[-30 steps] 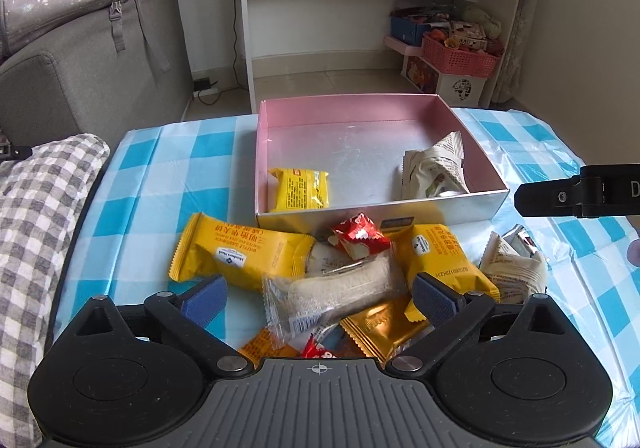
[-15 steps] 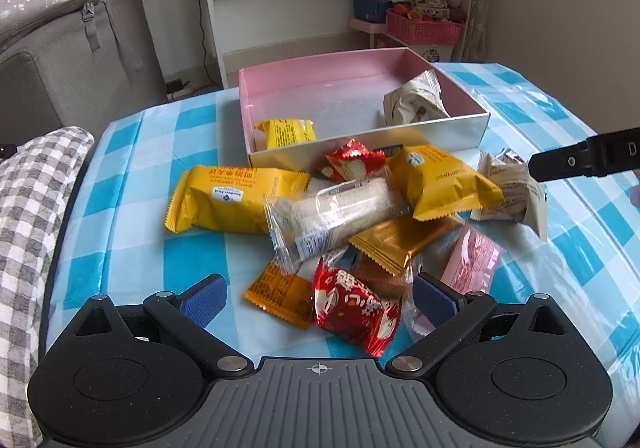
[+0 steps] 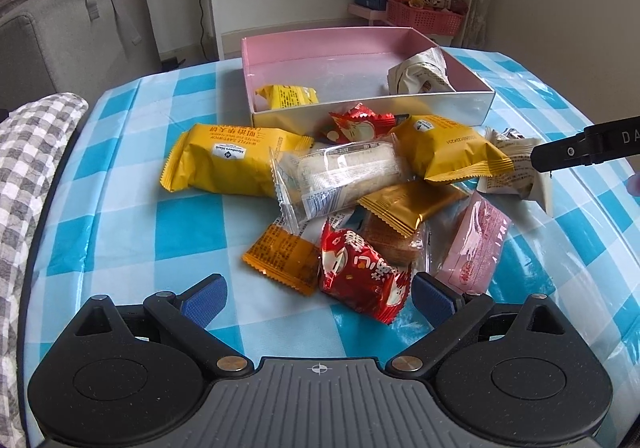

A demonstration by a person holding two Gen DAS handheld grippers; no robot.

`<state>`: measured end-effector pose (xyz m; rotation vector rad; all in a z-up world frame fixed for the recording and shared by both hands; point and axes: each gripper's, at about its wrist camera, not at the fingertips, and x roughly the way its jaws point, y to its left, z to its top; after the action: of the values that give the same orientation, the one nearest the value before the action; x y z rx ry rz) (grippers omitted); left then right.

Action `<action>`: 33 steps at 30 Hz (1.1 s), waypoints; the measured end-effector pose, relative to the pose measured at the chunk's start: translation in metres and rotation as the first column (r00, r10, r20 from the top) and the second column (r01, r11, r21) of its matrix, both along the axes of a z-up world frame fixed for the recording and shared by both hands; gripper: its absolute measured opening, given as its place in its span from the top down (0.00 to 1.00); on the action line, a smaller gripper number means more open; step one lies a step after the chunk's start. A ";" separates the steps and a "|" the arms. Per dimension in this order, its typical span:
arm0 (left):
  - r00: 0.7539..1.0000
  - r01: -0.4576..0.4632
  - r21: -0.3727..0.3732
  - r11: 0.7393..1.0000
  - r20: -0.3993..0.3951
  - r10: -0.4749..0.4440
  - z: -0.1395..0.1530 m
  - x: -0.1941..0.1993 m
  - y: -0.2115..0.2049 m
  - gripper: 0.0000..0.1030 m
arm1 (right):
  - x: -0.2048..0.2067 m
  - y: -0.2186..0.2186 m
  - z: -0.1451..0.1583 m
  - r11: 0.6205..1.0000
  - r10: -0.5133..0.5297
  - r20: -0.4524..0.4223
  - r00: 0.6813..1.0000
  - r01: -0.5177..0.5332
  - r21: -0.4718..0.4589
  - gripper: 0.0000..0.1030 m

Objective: Organize snacks
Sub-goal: 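Grasp a red candy wrapper with the left tool while the right tool grasps a white paper pastry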

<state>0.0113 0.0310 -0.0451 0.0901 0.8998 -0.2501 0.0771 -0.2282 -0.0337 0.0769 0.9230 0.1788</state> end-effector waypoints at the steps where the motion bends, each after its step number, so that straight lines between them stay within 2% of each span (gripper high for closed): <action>1: 1.000 0.004 -0.004 1.000 -0.003 -0.004 0.001 0.000 -0.002 0.05 | 0.001 -0.001 0.000 1.000 0.006 -0.007 1.000 -0.006 0.010 0.00; 6: 0.999 0.034 -0.032 0.999 -0.014 -0.034 0.008 -0.001 -0.008 0.10 | 0.011 -0.008 -0.004 0.998 -0.019 -0.065 0.998 0.023 0.056 0.00; 9: 0.998 0.045 -0.052 0.998 -0.037 -0.047 0.009 0.001 -0.009 0.16 | 0.018 -0.014 -0.006 0.992 -0.044 -0.097 0.994 0.054 0.112 0.01; 12: 0.997 0.036 -0.068 0.997 -0.059 -0.040 0.008 0.004 -0.008 0.29 | 0.025 -0.022 -0.009 0.980 -0.069 -0.144 0.987 0.094 0.175 0.03; 13: 0.997 0.032 -0.075 0.997 -0.067 -0.037 0.007 0.005 -0.007 0.36 | 0.027 -0.023 -0.011 0.976 -0.073 -0.162 0.984 0.105 0.193 0.04; 14: 0.996 0.033 -0.084 0.996 -0.076 -0.039 0.005 0.007 -0.006 0.43 | 0.030 -0.024 -0.013 0.970 -0.078 -0.188 0.979 0.118 0.212 0.06; 16: 0.994 0.028 -0.109 0.994 -0.104 -0.040 0.002 0.010 -0.006 0.51 | 0.033 -0.025 -0.018 0.960 -0.083 -0.227 0.970 0.139 0.243 0.11; 18: 0.992 0.019 -0.129 0.992 -0.122 -0.035 0.000 0.013 -0.005 0.52 | 0.036 -0.025 -0.021 0.953 -0.084 -0.253 0.964 0.152 0.263 0.18; 21: 0.990 -0.007 -0.162 0.987 -0.140 -0.016 -0.004 0.019 -0.004 0.52 | 0.039 -0.023 -0.024 0.946 -0.085 -0.273 0.958 0.164 0.281 0.22; 27: 0.986 -0.087 -0.206 0.975 -0.161 0.054 -0.010 0.027 -0.001 0.52 | 0.043 -0.015 -0.027 0.952 -0.093 -0.283 0.955 0.168 0.255 0.32; 32: 0.982 -0.132 -0.207 0.969 -0.158 0.101 -0.012 0.029 -0.003 0.54 | 0.045 -0.012 -0.030 0.960 -0.101 -0.279 0.955 0.167 0.223 0.43; 33: 0.983 -0.134 -0.195 0.972 -0.152 0.105 -0.012 0.029 -0.004 0.55 | 0.044 -0.012 -0.029 0.962 -0.105 -0.277 0.955 0.169 0.216 0.51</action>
<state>0.0405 0.0268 -0.0567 -0.1746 1.0113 -0.2368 0.1215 -0.2397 -0.0632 0.3951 1.1544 0.1507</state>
